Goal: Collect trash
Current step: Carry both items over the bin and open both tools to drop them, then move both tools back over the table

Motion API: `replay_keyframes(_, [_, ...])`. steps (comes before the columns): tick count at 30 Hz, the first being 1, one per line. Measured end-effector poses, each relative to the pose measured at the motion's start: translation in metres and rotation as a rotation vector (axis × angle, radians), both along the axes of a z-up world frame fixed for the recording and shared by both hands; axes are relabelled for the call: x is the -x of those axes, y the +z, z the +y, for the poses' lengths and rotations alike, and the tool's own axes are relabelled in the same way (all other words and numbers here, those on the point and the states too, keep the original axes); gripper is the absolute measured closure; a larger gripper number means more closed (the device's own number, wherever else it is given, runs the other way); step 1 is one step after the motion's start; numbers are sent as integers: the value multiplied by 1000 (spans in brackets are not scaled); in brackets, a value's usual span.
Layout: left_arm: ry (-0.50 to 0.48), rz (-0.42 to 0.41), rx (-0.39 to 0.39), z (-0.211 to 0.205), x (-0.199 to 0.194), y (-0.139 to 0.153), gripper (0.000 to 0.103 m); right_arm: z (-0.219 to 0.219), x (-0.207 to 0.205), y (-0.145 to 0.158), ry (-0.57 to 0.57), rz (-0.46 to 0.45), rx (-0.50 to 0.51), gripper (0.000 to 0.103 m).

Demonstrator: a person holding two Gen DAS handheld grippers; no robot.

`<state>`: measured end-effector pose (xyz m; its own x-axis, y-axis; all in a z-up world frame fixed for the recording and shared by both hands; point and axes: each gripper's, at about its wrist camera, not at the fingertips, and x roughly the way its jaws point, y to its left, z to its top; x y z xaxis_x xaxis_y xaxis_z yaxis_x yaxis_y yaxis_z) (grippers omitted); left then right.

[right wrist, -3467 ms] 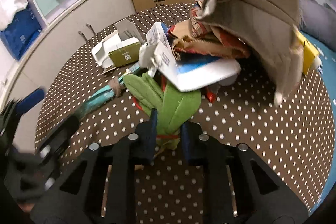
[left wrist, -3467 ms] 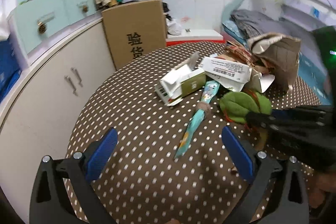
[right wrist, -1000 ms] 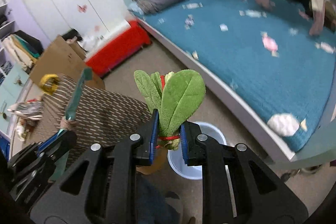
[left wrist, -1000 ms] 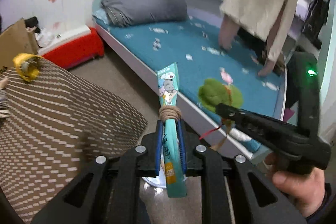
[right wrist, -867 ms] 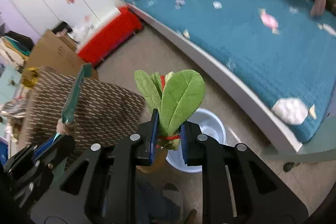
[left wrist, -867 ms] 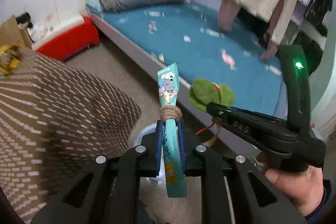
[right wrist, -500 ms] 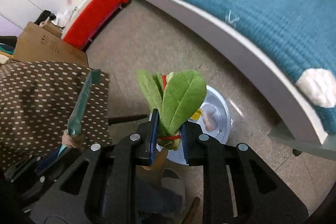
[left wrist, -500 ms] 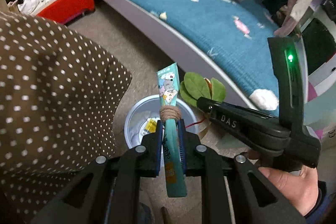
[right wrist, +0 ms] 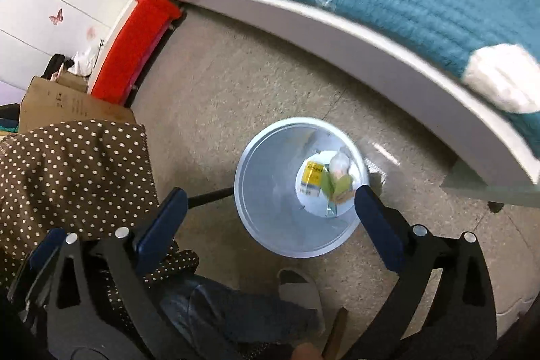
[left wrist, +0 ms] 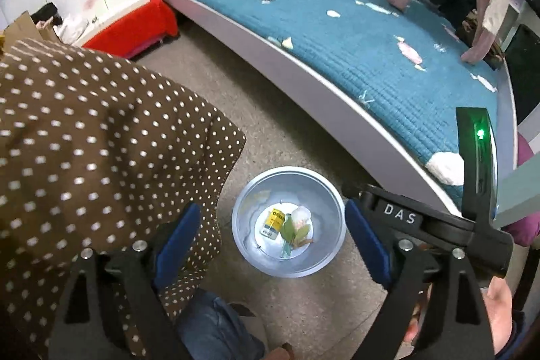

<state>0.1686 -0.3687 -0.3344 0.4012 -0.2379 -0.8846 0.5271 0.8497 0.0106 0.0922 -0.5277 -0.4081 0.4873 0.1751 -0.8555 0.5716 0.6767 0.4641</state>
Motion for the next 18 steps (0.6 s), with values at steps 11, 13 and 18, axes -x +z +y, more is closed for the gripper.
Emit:
replay_keyframes(11, [19,-166,125,39,33,95,13,21,22,125,-23,-201,144,6])
replay_keyframes(13, [20,-191,161,52,40,115,13,33,27,152,-9,-256,159,6])
replay_keyframes(18, [48,-266,213,85,54,156,11,62,35,212,24,-373,206,6])
